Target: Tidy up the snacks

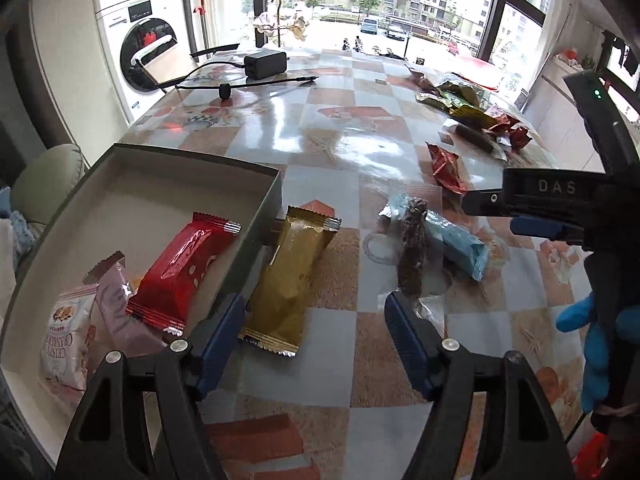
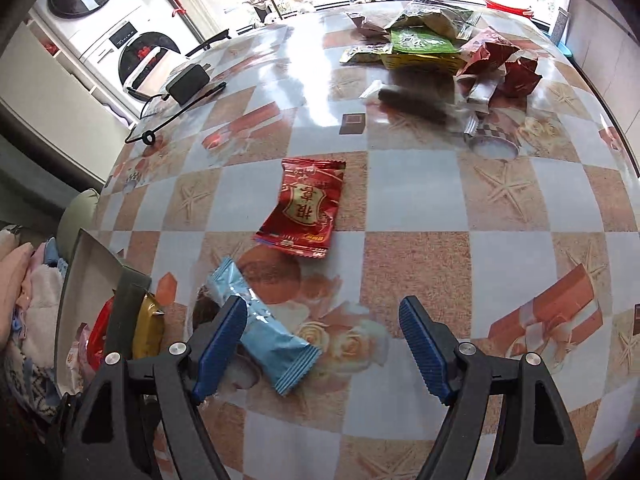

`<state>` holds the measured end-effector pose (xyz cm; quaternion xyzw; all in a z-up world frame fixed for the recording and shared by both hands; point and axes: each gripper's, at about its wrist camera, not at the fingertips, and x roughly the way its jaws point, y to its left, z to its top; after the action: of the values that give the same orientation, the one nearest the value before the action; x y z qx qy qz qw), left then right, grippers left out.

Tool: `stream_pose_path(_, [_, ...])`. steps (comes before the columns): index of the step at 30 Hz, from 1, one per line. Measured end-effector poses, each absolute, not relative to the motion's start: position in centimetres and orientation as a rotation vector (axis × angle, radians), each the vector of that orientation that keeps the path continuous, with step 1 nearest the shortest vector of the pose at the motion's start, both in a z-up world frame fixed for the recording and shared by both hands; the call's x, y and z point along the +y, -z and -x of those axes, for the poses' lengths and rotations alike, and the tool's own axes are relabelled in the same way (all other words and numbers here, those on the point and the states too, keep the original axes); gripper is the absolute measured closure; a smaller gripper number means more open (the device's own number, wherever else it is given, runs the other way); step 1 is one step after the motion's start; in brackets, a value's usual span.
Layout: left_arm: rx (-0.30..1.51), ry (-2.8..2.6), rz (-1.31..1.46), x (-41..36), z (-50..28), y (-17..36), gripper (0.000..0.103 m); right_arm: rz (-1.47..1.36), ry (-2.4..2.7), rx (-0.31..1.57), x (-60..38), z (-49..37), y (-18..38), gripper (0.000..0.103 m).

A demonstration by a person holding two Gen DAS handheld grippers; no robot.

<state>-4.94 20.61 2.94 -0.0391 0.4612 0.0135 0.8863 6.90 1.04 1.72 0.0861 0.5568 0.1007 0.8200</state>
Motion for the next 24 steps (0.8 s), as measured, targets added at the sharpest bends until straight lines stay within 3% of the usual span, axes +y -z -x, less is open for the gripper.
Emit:
stream_pose_path(13, [1.005, -0.035, -0.009, 19.1, 1.2, -0.6, 0.023, -0.026, -0.189, 1.127, 4.7, -12.1, -0.9, 0.024])
stream_pose_path(16, [1.011, -0.004, 0.007, 19.0, 0.9, -0.6, 0.030, 0.060, -0.175, 1.100, 5.4, -11.8, -0.9, 0.058])
stream_pose_path(19, [1.002, 0.014, -0.008, 18.8, 1.2, -0.8, 0.041, 0.053, -0.209, 1.101, 4.7, -11.1, -1.0, 0.066])
stream_pose_path(22, [1.011, 0.051, 0.021, 18.7, 1.9, -0.9, 0.062, 0.038, -0.233, 1.112, 3.6, -9.8, -1.0, 0.071])
stream_pose_path(24, [1.009, 0.061, 0.014, 18.2, 3.0, -0.9, 0.062, 0.040, -0.249, 1.112, 2.8, -8.4, -1.1, 0.071])
